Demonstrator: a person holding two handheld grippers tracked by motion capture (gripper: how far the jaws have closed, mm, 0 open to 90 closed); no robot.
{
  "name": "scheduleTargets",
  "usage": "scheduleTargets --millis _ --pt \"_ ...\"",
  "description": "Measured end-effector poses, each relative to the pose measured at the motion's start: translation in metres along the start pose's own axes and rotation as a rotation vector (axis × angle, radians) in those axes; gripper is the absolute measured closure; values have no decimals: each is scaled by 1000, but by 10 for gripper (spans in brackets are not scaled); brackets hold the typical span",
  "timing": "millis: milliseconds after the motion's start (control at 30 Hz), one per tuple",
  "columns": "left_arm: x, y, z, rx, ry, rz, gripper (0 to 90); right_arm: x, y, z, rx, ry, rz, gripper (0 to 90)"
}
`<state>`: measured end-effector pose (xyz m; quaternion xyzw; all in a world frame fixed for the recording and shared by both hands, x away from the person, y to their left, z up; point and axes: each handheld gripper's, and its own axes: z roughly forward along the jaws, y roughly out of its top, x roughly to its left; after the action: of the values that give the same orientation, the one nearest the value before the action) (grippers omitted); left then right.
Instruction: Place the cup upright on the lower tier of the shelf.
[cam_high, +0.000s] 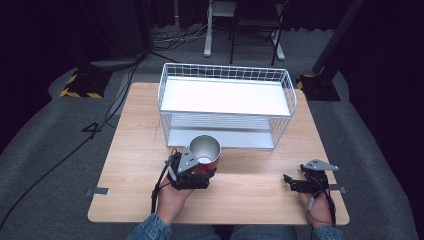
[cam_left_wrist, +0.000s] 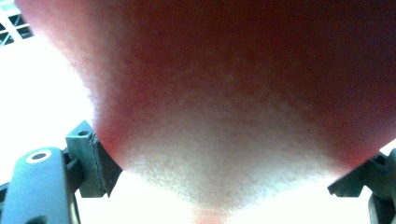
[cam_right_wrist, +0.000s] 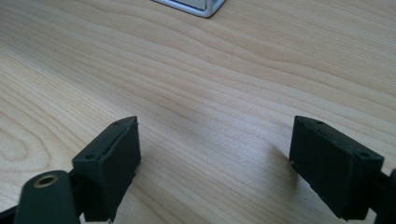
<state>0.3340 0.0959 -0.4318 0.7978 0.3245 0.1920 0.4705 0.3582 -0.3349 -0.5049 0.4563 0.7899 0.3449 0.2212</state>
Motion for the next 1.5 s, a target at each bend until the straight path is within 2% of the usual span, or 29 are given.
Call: scheduleTargets --millis 367,467,600,700,800,933,1033,1233,1300,1433,1500 --pt "16 14 26 8 18 -18 164 0 0 0 0 -2 0 169" --pt "21 14 34 -13 12 -41 164 0 0 0 -1 -6 -1 169" --pt "25 13 45 -9 1 -62 164 0 0 0 -1 -9 1 169" --pt "27 13 51 -9 8 -63 164 1 0 0 -1 -11 -1 169" --pt "28 13 60 -9 24 -45 164 1 0 0 -2 -14 0 169" --pt "29 14 71 -5 21 -60 164 1 0 0 -3 -19 -2 169" --pt "27 20 78 8 32 -38 164 3 0 -1 -9 -31 -14 172" --pt "23 29 93 22 25 -35 164 4 0 -1 -12 -38 -21 172" --pt "23 31 97 31 29 -15 164 4 0 -1 -13 -41 -22 172" --pt "26 31 107 36 33 -31 164 5 -1 -2 -14 -47 -23 172" --pt "29 31 111 46 50 -30 164 6 -1 -2 -13 -51 -23 172"
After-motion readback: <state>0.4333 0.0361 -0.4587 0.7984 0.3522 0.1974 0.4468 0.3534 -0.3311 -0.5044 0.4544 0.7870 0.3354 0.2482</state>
